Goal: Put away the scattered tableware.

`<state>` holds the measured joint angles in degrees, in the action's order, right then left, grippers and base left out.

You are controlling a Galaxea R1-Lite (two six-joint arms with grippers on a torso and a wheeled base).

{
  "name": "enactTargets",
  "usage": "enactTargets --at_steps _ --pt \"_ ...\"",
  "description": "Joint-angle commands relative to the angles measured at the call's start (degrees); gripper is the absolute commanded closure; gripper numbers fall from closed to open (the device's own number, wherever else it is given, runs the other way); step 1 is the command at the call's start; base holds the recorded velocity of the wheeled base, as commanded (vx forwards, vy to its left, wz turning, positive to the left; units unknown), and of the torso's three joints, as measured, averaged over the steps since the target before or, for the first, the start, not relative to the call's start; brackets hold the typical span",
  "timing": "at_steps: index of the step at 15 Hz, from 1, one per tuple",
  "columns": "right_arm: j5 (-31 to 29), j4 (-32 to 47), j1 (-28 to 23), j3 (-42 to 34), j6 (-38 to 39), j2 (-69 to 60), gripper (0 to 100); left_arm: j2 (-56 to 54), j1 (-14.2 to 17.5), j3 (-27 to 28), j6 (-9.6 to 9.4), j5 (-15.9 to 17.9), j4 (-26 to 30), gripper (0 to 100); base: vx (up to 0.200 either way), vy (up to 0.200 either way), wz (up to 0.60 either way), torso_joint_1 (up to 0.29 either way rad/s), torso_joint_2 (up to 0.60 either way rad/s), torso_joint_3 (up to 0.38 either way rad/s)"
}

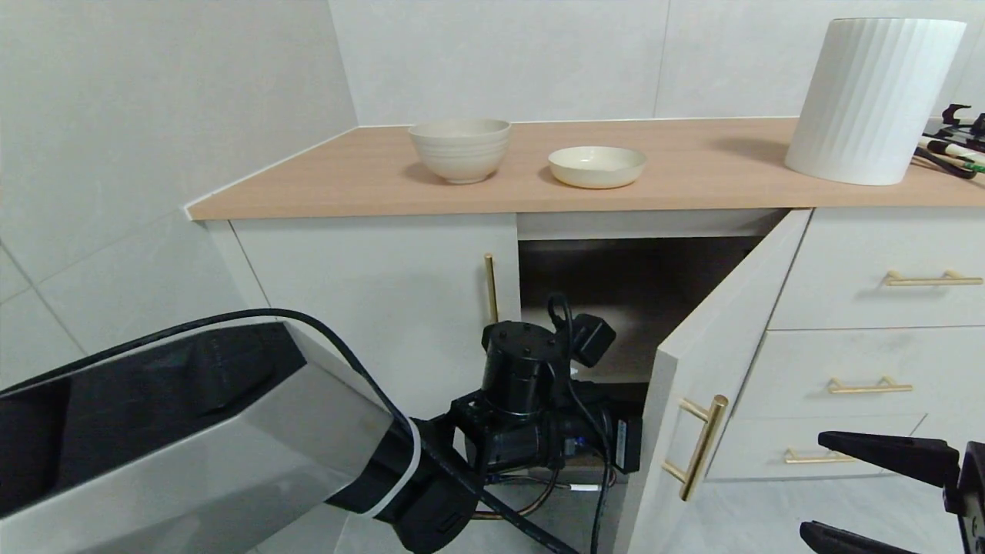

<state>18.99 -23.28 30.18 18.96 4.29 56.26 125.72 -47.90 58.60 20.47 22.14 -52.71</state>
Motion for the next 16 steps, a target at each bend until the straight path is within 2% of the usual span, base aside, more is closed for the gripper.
enactTargets --at_steps 1,2,5,7,9,10,12,13,14,16 --pt "0.08 -0.01 0.14 0.12 -0.07 -0.54 0 -1.88 -1.15 0.37 0.01 -0.08 0.59 100 0.000 0.000 0.00 0.000 0.00 0.000" --pt "0.08 -0.01 0.14 0.12 0.02 -0.54 0 -2.67 -1.41 0.02 0.01 -0.08 1.21 100 0.000 0.000 0.00 0.000 0.00 0.000" --pt "0.08 -0.01 0.14 0.03 0.02 -0.45 0 -3.29 -1.76 0.37 0.01 0.10 2.35 100 -0.200 0.000 0.00 0.005 0.00 0.002" --pt "0.08 -0.01 0.14 0.03 -0.07 -0.62 0 -3.11 -1.76 0.81 0.01 0.45 2.53 100 0.000 0.000 0.00 0.000 0.00 0.000" --pt "0.69 -0.01 1.19 0.20 0.02 -1.50 0 -2.06 -2.20 4.77 0.10 0.54 5.25 100 0.000 0.000 0.00 0.000 0.00 0.000" --pt "1.57 -0.01 2.16 0.29 0.02 -2.21 0 -1.88 -2.46 6.44 0.54 0.54 7.18 100 0.000 0.000 0.00 0.000 0.00 0.000" --pt "1.75 -0.01 3.48 0.38 0.10 -2.56 0 -0.83 -3.96 11.62 3.97 0.54 10.61 100 0.000 0.000 0.00 0.000 0.00 0.000" --pt "1.75 -0.01 3.65 0.47 0.10 -2.47 0 -0.65 -4.40 12.77 4.41 0.54 11.49 100 0.000 0.000 0.00 0.000 0.00 0.000" --pt "2.01 -0.01 5.68 0.47 0.19 -3.17 0 -0.92 -7.21 14.61 4.67 0.54 13.51 100 0.000 0.000 0.00 0.000 0.00 0.000" --pt "2.19 -0.01 7.78 0.47 0.46 -4.32 0 -2.76 -9.50 13.29 4.67 0.19 13.69 100 0.000 0.000 0.00 0.000 0.00 0.000"
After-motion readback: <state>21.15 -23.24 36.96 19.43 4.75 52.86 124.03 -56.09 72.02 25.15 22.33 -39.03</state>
